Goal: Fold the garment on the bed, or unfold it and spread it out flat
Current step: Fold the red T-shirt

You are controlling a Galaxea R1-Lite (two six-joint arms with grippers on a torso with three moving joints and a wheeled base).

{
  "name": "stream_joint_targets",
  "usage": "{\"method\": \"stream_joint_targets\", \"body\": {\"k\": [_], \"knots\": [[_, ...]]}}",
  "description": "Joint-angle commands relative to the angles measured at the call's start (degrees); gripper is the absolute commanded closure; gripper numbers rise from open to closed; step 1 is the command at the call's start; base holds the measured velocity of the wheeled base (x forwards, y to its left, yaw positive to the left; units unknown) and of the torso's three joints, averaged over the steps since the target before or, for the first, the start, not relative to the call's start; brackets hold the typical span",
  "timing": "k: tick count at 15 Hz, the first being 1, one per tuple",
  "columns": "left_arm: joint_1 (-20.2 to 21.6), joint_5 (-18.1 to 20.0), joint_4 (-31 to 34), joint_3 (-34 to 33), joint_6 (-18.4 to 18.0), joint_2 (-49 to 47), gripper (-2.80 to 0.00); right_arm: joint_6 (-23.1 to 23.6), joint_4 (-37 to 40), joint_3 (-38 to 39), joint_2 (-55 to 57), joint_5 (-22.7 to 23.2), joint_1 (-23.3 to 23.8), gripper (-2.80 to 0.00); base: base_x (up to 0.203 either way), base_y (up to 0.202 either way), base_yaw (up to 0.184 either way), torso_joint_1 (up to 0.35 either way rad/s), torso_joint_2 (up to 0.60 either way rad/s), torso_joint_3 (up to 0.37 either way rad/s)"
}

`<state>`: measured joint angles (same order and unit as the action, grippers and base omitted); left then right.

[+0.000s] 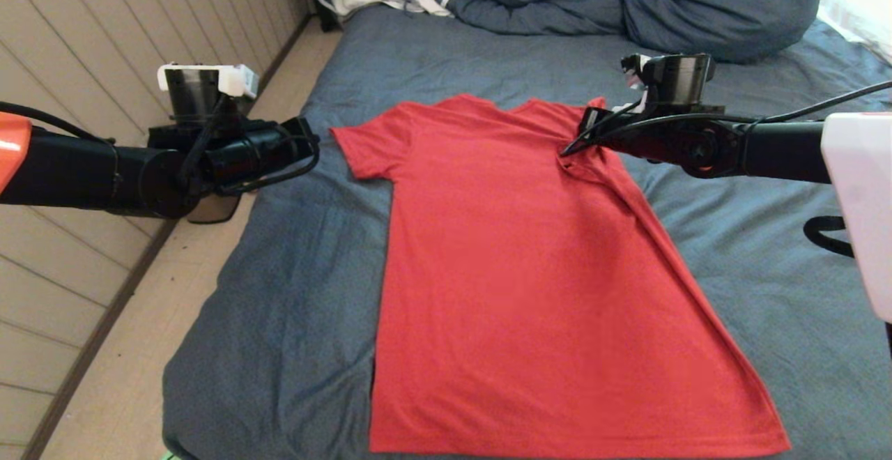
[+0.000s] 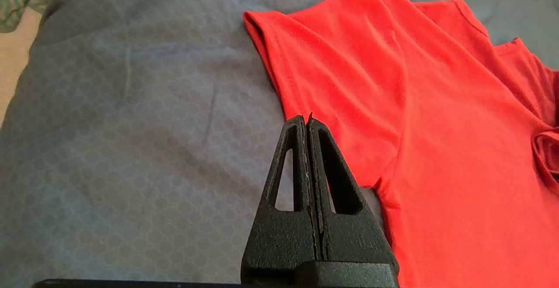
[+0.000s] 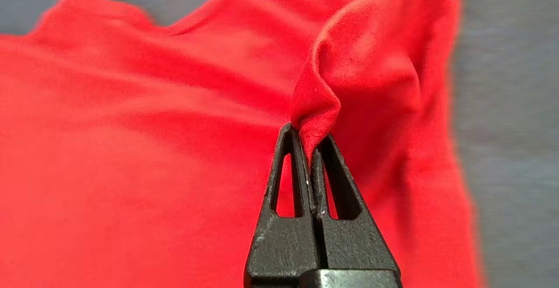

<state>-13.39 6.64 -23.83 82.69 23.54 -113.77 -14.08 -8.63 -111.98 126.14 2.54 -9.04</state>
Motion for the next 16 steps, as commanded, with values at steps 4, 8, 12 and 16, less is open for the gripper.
{"method": "stream_joint_targets", "body": {"k": [4,8,12,16], "knots": [[0.72,0.12,-0.16,-0.59,0.31,0.22,0.00,0.37,0.54,0.01,0.60,-0.16,-2.65,0.00,0.000,0.000,0.000,0.000,0.00,0.000],[0.99,0.21,-0.16,-0.87,0.37,0.13,0.00,0.28,0.80,0.01,0.60,-0.34,-2.65,-2.80,0.000,0.000,0.000,0.000,0.00,0.000],[0.90,0.21,-0.16,-0.50,0.19,0.32,0.00,0.41,1.42,0.01,-0.38,0.15,-2.30,-2.80,0.000,0.000,0.000,0.000,0.00,0.000],[0.90,0.04,-0.16,-0.16,0.28,1.34,0.00,-0.61,1.65,0.12,-4.23,0.28,-2.22,-2.80,0.000,0.000,0.000,0.000,0.00,0.000]]}}
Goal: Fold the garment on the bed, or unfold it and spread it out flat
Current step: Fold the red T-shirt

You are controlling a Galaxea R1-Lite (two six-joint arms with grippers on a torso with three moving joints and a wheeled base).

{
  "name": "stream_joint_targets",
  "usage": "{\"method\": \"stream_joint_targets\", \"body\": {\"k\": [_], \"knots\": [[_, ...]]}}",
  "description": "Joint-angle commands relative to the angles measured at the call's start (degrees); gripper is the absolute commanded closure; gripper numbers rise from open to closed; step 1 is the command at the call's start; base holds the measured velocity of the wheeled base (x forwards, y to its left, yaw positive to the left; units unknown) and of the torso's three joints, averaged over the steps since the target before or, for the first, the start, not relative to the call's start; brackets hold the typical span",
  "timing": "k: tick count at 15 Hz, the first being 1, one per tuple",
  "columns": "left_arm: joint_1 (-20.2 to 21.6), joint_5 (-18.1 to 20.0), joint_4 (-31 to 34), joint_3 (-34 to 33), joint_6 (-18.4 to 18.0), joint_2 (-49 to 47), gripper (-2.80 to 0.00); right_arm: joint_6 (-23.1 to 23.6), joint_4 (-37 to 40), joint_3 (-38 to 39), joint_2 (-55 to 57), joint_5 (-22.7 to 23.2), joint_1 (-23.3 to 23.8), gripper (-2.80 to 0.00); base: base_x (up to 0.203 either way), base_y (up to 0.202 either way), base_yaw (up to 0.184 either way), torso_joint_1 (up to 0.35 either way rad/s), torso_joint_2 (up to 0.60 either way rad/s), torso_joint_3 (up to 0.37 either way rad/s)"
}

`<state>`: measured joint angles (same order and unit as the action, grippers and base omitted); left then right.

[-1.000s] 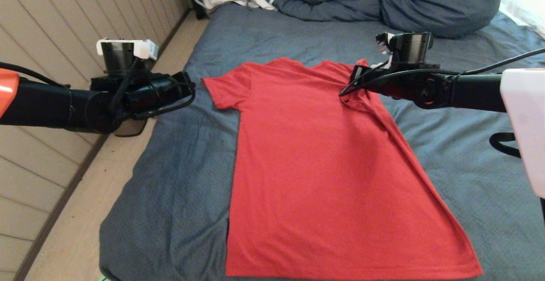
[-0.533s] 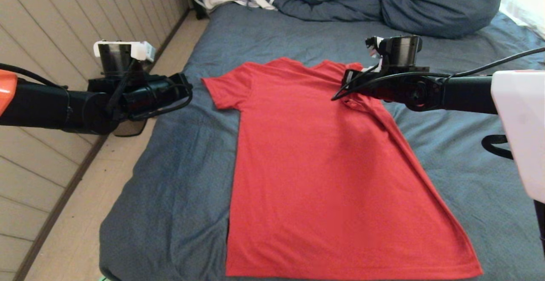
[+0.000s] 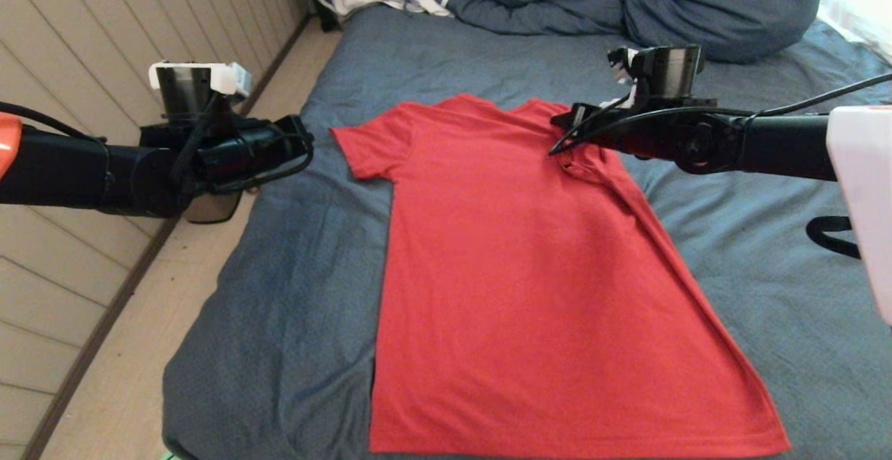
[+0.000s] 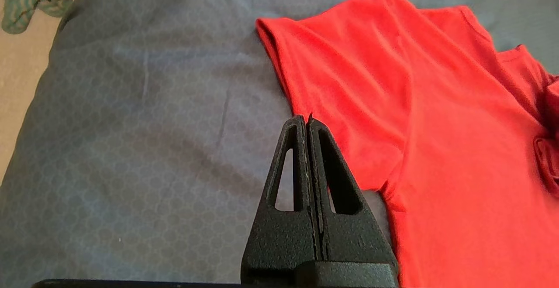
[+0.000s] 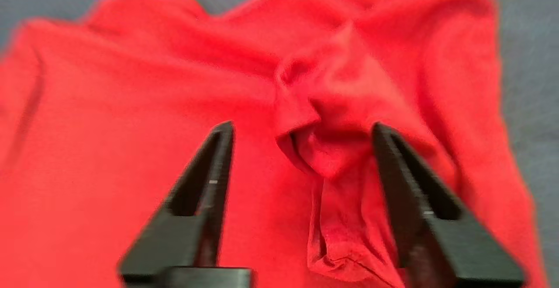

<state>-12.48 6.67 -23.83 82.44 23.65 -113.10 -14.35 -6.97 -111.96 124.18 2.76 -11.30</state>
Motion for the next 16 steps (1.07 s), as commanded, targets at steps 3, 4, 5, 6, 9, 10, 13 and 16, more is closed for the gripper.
{"method": "stream_joint_targets", "body": {"k": [3,4,5,6,9,10,13,16], "knots": [[0.01,0.01,0.17,-0.33,0.08,2.66,0.00,-1.54,1.60,0.83,-7.14,0.02,0.50,-2.80,0.000,0.000,0.000,0.000,0.00,0.000],[0.00,0.01,0.50,-0.52,0.01,3.14,0.00,-2.21,4.43,1.19,-9.28,0.03,0.88,0.00,0.000,0.000,0.000,0.000,0.00,0.000],[0.00,0.01,0.72,-0.70,-0.01,3.32,0.00,-2.90,7.86,1.56,-11.43,0.17,1.37,0.00,0.000,0.000,0.000,0.000,0.00,0.000],[0.00,0.01,0.81,-0.64,-0.01,3.23,0.00,-3.38,11.50,2.29,-13.46,0.83,2.24,0.00,0.000,0.000,0.000,0.000,0.00,0.000],[-1.23,0.01,2.44,1.28,-0.09,2.28,0.00,-3.71,14.26,11.05,-19.82,6.11,5.19,0.00,0.000,0.000,0.000,0.000,0.00,0.000],[-2.03,0.01,3.69,2.57,-0.05,1.78,0.00,-3.70,14.39,14.09,-21.89,8.03,6.09,0.00,0.000,0.000,0.000,0.000,0.00,0.000],[-4.37,0.32,9.21,7.53,0.14,-1.00,0.00,-3.41,14.29,19.37,-24.59,10.83,8.18,0.00,0.000,0.000,0.000,0.000,0.00,0.000],[-6.25,0.96,14.81,12.76,3.42,-4.16,0.00,-3.22,14.17,21.06,-24.09,11.62,9.44,0.00,0.000,0.000,0.000,0.000,0.00,0.000]]}}
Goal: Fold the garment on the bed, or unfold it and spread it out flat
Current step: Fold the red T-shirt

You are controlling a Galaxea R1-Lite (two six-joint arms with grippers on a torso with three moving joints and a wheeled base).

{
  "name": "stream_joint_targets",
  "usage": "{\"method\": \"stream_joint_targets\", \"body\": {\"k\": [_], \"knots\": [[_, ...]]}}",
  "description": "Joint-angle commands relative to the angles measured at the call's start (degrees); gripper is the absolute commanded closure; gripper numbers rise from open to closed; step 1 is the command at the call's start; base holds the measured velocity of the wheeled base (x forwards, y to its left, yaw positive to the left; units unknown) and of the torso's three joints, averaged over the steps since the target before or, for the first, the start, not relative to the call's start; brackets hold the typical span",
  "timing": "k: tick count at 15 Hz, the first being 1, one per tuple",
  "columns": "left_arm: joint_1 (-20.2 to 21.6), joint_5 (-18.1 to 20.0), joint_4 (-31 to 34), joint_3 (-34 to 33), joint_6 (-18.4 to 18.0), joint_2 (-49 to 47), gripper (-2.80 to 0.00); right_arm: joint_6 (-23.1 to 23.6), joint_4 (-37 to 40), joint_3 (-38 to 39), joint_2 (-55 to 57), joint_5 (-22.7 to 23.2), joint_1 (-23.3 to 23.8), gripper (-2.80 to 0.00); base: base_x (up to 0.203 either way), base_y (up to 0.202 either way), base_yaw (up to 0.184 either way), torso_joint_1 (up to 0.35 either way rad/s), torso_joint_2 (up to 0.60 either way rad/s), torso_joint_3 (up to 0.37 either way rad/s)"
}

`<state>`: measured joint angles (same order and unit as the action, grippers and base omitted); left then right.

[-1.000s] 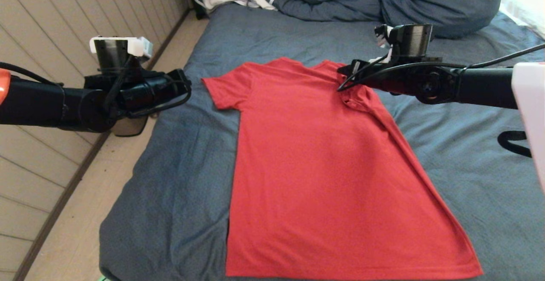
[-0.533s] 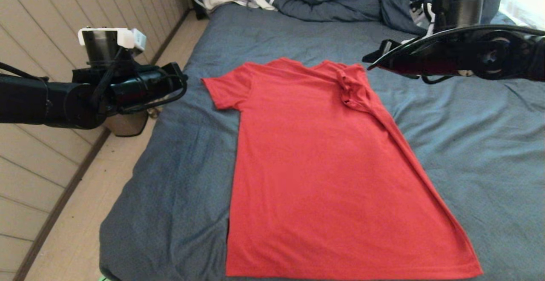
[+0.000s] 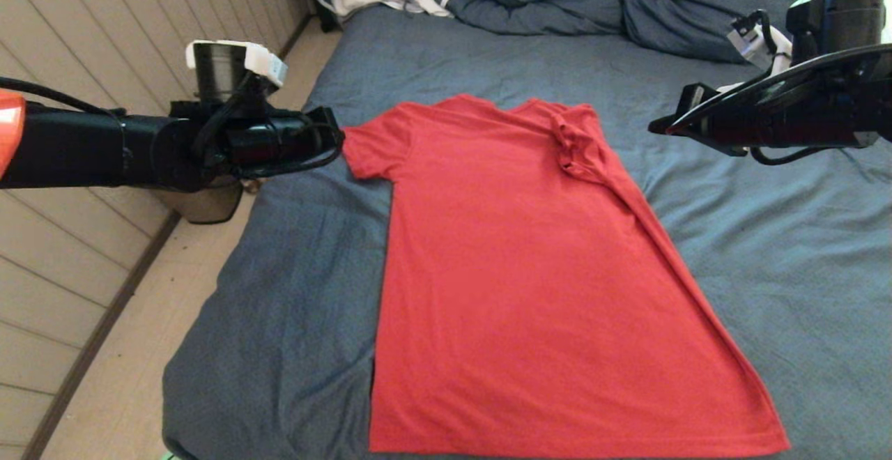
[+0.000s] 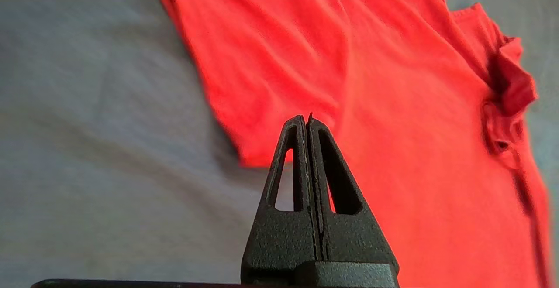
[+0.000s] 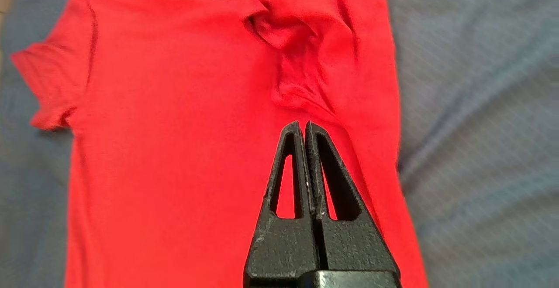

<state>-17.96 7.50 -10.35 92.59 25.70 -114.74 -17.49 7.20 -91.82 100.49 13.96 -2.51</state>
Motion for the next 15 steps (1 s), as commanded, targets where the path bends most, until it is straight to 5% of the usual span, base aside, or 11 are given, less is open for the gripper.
{"method": "stream_joint_targets", "body": {"k": [1,3,4,15], "knots": [[-1.09,0.24,3.33,4.85,3.07,-3.75,0.00,-0.08,-0.01,1.36,-0.30,1.12,1.10,0.00,0.000,0.000,0.000,0.000,0.00,0.000],[-1.35,0.96,7.98,8.14,6.82,-5.53,0.00,-0.25,-0.08,1.42,0.41,2.65,2.14,0.00,0.000,0.000,0.000,0.000,0.00,0.000],[-1.37,1.35,9.58,9.02,7.71,-6.23,-2.80,-0.33,-0.08,1.15,1.13,2.96,2.61,0.00,0.000,0.000,0.000,0.000,0.00,0.000],[-0.23,0.70,9.46,9.22,7.96,-9.81,-2.80,-0.35,-3.86,0.77,4.19,3.35,3.04,0.00,0.000,0.000,0.000,0.000,0.00,0.000]]}}
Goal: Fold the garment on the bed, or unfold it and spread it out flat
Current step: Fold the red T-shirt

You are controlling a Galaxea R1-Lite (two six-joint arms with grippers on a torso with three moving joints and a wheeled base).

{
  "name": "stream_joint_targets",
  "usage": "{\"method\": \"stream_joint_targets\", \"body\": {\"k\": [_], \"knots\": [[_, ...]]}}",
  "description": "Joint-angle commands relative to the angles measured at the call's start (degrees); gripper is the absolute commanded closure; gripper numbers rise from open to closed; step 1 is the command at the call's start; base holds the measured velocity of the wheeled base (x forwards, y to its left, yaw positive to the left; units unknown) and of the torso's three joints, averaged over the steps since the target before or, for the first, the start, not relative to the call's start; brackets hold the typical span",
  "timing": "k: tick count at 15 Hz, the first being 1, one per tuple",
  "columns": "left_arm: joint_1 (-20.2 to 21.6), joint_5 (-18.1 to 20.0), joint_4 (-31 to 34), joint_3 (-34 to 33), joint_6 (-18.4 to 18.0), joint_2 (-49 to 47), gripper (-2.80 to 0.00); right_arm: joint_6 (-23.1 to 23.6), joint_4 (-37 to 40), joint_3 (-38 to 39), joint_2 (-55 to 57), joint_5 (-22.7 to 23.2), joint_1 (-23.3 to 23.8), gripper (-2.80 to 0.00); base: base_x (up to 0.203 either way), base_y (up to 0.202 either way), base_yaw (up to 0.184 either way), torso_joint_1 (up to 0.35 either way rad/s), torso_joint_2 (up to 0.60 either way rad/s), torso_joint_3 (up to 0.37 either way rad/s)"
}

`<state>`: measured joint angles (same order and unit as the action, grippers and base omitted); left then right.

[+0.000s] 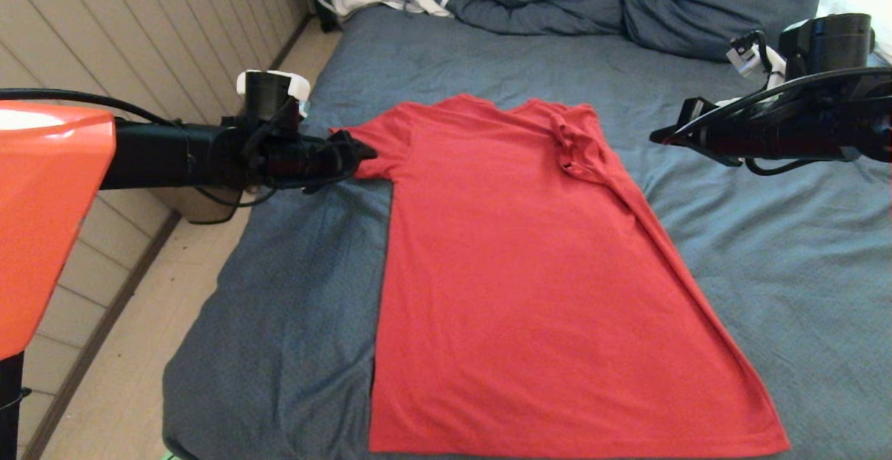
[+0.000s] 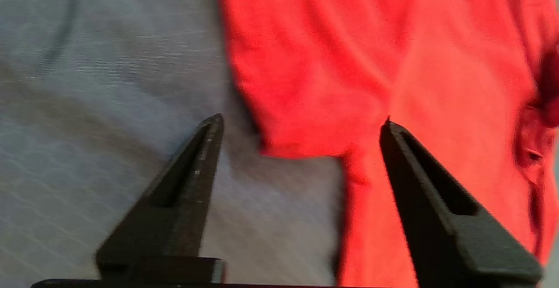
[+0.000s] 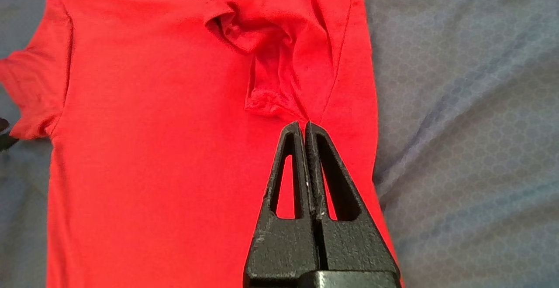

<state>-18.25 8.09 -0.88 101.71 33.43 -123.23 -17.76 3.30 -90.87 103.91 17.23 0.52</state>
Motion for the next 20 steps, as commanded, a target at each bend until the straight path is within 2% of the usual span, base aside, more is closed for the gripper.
{"method": "stream_joint_targets", "body": {"k": [1,3,6,7,14,17,20], "knots": [[0.06,0.08,-0.07,0.66,0.24,-2.18,-2.80,-0.09,0.04,-0.20,1.03,0.09,0.00,0.00,0.000,0.000,0.000,0.000,0.00,0.000],[0.06,0.08,-0.08,2.71,0.77,-3.90,-2.80,-0.17,0.04,-0.27,1.34,0.00,0.09,0.00,0.000,0.000,0.000,0.000,0.00,0.000],[0.05,-0.01,0.00,6.49,3.55,-5.60,-2.80,-0.26,0.04,-0.36,1.74,0.09,0.80,0.00,0.000,0.000,0.000,0.000,0.00,0.000],[-0.24,0.05,0.00,6.57,3.58,-5.53,0.00,-0.26,0.04,-0.46,1.81,0.09,0.94,0.00,0.000,0.000,0.000,0.000,0.00,0.000],[-0.91,-0.16,-0.09,6.58,3.66,-4.83,0.00,-0.26,-0.05,-0.54,1.56,0.09,1.06,0.00,0.000,0.000,0.000,0.000,0.00,0.000],[-1.00,-4.79,-4.04,6.66,2.73,-2.71,0.00,-0.27,-0.05,-0.45,1.30,0.00,0.97,0.00,0.000,0.000,0.000,0.000,0.00,0.000],[-1.00,-5.37,-4.84,6.49,1.29,-2.26,0.00,-0.35,-0.14,-0.45,1.21,0.00,1.06,0.00,0.000,0.000,0.000,0.000,0.00,0.000]]}}
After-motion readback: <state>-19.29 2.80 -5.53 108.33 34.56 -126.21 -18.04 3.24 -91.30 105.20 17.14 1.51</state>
